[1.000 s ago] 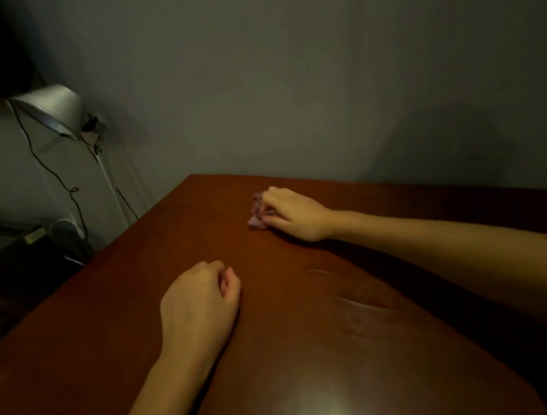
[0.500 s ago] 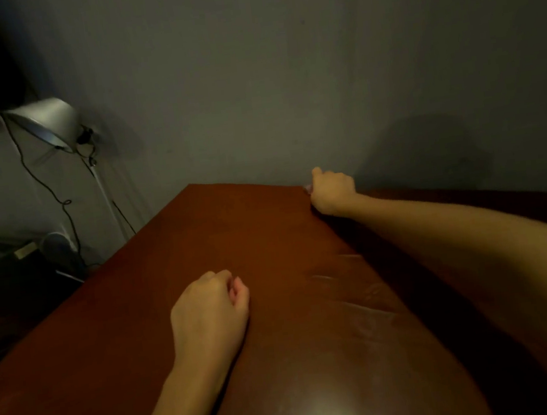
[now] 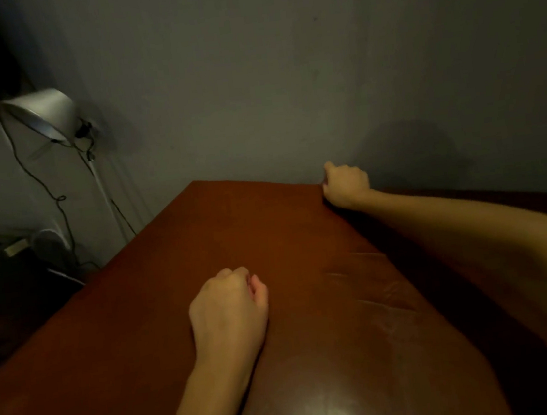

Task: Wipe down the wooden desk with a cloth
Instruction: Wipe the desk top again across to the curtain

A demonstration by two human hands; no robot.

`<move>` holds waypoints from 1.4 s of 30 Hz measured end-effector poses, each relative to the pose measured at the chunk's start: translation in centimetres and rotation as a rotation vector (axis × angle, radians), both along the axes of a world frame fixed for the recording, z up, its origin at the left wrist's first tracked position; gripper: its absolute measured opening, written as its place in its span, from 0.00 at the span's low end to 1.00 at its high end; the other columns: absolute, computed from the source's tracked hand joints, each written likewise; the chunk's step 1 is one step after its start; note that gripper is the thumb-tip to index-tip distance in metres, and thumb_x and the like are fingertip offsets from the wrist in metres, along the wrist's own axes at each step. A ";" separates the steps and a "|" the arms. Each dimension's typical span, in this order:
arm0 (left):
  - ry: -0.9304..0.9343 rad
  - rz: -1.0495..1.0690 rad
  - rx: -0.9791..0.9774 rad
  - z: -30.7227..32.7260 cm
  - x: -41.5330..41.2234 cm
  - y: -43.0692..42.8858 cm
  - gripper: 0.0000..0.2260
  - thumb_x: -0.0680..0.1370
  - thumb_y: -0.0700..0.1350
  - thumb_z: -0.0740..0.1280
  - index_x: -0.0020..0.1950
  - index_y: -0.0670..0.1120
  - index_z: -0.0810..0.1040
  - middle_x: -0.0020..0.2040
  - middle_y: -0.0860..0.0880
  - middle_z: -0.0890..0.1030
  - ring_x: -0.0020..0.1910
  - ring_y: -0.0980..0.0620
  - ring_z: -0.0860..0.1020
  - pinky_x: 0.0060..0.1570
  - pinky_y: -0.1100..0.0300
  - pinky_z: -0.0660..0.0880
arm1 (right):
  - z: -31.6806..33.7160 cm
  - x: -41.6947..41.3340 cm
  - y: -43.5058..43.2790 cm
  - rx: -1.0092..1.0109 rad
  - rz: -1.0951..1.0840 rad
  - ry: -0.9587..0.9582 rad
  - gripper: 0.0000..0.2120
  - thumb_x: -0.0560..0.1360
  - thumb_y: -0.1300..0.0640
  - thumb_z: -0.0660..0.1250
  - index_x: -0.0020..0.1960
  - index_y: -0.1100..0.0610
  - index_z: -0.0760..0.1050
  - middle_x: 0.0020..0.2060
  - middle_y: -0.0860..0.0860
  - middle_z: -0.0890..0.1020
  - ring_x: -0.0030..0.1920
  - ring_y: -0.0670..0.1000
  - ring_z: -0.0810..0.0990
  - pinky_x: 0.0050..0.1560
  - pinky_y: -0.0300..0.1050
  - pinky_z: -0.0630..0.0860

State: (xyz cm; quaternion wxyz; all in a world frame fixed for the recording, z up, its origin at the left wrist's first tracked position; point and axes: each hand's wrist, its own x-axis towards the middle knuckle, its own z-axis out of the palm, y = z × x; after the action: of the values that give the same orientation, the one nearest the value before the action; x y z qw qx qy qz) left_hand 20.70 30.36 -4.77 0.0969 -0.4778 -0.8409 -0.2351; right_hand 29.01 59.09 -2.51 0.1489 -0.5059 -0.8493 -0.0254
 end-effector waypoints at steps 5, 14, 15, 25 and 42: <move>-0.010 -0.009 0.008 -0.1 -0.3 0.0 0.13 0.80 0.49 0.57 0.36 0.50 0.71 0.35 0.53 0.72 0.34 0.56 0.73 0.36 0.59 0.77 | -0.6 4.5 -4.3 0.018 0.394 -0.011 0.12 0.79 0.44 0.59 0.47 0.53 0.69 0.50 0.50 0.83 0.46 0.58 0.80 0.40 0.47 0.72; -0.005 -0.019 0.012 0.0 0.0 -0.1 0.13 0.81 0.49 0.57 0.37 0.50 0.70 0.35 0.54 0.72 0.33 0.57 0.72 0.34 0.63 0.74 | 0.1 3.8 0.1 -0.026 0.089 0.025 0.12 0.78 0.46 0.60 0.48 0.55 0.70 0.51 0.60 0.80 0.51 0.62 0.78 0.43 0.49 0.70; -0.011 -0.024 0.014 0.1 0.0 -0.1 0.13 0.81 0.49 0.57 0.37 0.50 0.70 0.35 0.53 0.72 0.33 0.57 0.72 0.34 0.63 0.74 | 0.1 2.8 -0.7 -0.028 0.130 0.054 0.12 0.78 0.45 0.61 0.46 0.53 0.70 0.50 0.57 0.81 0.50 0.60 0.78 0.41 0.47 0.69; -0.002 -0.038 0.026 -0.2 -0.1 -0.1 0.13 0.81 0.49 0.58 0.37 0.49 0.72 0.36 0.53 0.73 0.35 0.55 0.74 0.37 0.58 0.77 | 1.8 10.1 -1.8 -0.247 0.225 0.087 0.14 0.73 0.46 0.69 0.38 0.55 0.75 0.40 0.53 0.81 0.43 0.53 0.79 0.39 0.45 0.70; -0.006 -0.043 0.013 0.0 -0.2 -0.1 0.14 0.81 0.49 0.58 0.36 0.50 0.70 0.34 0.53 0.72 0.33 0.55 0.73 0.34 0.60 0.76 | 0.8 11.0 -3.5 -0.077 0.214 -0.040 0.14 0.75 0.40 0.62 0.44 0.50 0.73 0.43 0.55 0.81 0.47 0.59 0.79 0.41 0.46 0.71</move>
State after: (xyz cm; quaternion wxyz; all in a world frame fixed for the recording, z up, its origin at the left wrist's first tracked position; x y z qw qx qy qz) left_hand 20.49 30.29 -4.76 0.0924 -0.4946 -0.8290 -0.2443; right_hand 40.00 55.61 -1.68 0.1139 -0.4173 -0.9015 0.0132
